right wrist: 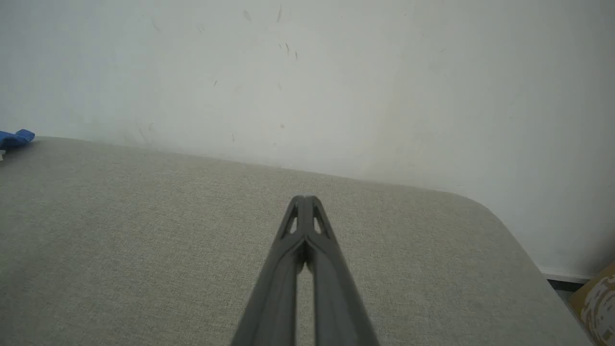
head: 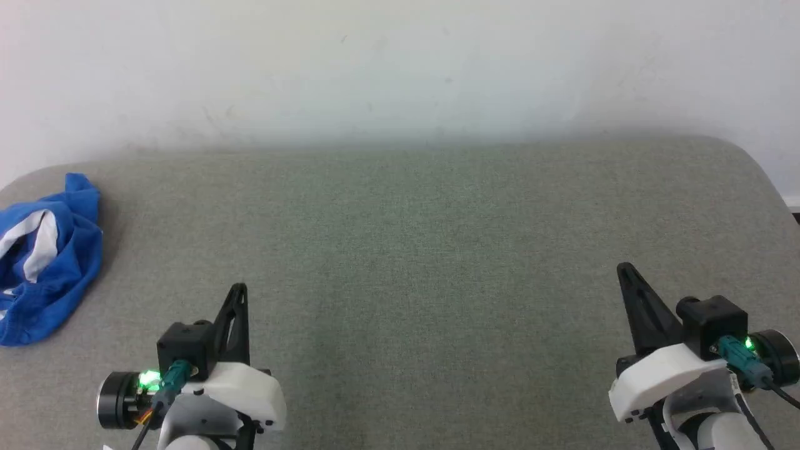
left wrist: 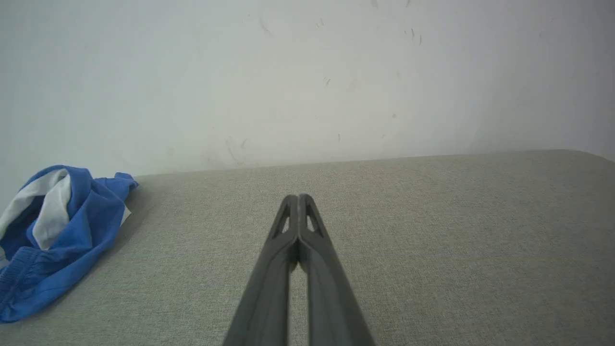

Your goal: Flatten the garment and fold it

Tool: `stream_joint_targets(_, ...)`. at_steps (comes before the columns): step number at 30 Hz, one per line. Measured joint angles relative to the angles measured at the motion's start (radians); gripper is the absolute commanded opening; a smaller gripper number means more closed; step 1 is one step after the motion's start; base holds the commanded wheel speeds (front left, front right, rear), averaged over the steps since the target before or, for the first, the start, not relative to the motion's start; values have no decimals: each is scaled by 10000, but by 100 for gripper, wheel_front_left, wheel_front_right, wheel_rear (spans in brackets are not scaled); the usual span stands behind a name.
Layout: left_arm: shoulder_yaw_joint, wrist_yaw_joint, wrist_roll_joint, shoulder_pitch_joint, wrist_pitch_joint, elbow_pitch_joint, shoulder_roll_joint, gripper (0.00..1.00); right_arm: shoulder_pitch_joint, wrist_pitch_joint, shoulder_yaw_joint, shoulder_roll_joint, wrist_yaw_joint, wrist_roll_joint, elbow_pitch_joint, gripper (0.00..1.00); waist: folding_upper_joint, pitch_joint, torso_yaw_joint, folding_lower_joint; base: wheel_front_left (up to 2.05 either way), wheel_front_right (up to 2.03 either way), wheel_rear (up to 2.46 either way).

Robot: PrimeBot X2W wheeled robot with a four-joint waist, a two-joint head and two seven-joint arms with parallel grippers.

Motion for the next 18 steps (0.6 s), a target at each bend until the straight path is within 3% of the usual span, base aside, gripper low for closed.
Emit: stream_joint_targets(18, -2, 0, 0, 0, 0, 0, -2, 0, 0, 0, 0, 0, 0, 0, 2, 0, 0, 0, 0, 0, 0, 0, 0)
